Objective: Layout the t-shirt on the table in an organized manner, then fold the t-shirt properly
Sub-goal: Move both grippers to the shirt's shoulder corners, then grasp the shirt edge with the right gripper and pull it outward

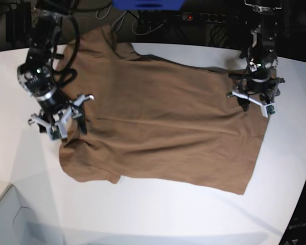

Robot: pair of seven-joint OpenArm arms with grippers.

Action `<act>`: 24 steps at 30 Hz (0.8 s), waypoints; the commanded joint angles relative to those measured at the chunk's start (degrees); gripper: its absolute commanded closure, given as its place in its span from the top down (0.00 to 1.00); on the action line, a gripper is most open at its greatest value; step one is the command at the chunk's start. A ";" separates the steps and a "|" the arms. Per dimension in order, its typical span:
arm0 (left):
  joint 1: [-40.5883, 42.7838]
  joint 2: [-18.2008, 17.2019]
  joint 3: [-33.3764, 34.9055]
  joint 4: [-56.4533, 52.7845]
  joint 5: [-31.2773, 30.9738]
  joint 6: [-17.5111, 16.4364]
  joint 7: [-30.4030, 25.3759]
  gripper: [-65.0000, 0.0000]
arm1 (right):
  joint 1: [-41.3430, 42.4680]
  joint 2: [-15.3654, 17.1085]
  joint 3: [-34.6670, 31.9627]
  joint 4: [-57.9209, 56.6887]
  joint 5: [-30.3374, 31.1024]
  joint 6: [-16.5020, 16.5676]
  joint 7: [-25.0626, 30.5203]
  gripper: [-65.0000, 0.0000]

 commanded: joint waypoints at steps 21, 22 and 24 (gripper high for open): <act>1.49 -0.59 -0.61 -3.25 0.34 0.21 -1.13 0.55 | 37.36 14.91 0.22 -68.42 0.49 -12.43 21.06 0.36; 1.67 -0.59 -0.61 -3.16 0.26 0.21 -1.13 0.55 | 38.24 15.53 0.22 -71.05 0.49 -13.57 22.30 0.37; 1.67 -0.33 -0.61 -3.16 0.26 0.21 -1.13 0.55 | 40.26 16.06 0.14 -74.48 0.49 -14.10 24.32 0.38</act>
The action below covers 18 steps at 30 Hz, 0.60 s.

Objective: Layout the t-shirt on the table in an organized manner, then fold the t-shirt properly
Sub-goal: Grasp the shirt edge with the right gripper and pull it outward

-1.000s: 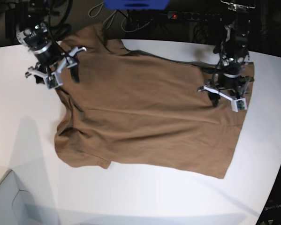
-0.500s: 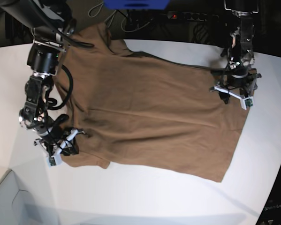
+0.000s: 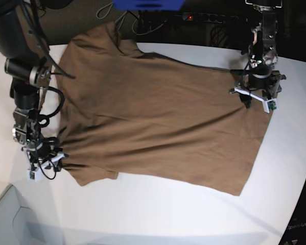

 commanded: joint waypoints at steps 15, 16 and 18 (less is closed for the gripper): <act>5.28 -0.11 -0.13 21.28 0.52 0.71 3.59 0.55 | -12.71 -6.12 0.20 43.78 0.85 0.15 -15.58 0.42; 5.63 -0.11 -0.13 22.07 0.61 0.71 3.59 0.55 | -15.96 -7.44 0.20 49.58 0.93 0.24 -18.57 0.42; 5.98 -0.11 -0.13 22.07 0.87 0.71 3.59 0.55 | -22.47 -10.52 0.03 59.25 0.93 0.24 -23.75 0.38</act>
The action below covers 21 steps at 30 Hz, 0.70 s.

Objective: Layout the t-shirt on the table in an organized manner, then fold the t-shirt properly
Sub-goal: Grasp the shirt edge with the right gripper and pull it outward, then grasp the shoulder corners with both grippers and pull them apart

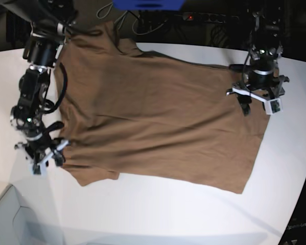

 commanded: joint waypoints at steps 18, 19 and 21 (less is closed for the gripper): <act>1.12 -0.59 -6.83 -6.34 -0.01 -0.23 -1.76 0.55 | -8.12 -4.27 0.09 -7.83 1.11 0.13 -0.34 0.00; 1.73 -0.59 -6.83 -6.25 -0.01 -0.23 -1.76 0.55 | -6.98 -3.57 0.09 -9.15 0.93 0.13 -0.34 0.00; 2.08 -0.50 -6.83 -6.25 -0.01 -0.23 -1.76 0.55 | -4.60 -2.69 -0.08 -11.87 0.93 0.13 -0.25 0.00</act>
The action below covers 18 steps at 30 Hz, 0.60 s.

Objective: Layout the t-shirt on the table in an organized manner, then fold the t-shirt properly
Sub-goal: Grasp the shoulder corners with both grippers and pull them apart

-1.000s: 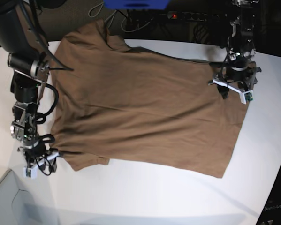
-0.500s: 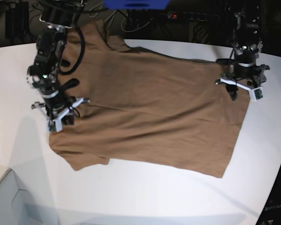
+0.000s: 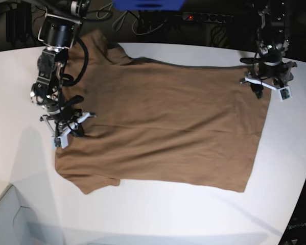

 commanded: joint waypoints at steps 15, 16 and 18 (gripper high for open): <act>3.39 1.65 -5.24 6.46 0.10 0.16 -1.41 0.57 | -8.39 -1.98 0.01 26.85 -2.11 -0.70 -4.06 0.01; 3.39 1.65 -4.98 6.19 0.10 0.16 -1.41 0.60 | -10.67 -2.07 -0.35 30.02 -2.02 -0.70 -4.85 0.05; 3.83 1.65 -4.80 5.84 0.10 0.16 -1.32 0.72 | -15.24 -2.77 -1.66 35.73 -2.11 -0.70 -7.14 0.17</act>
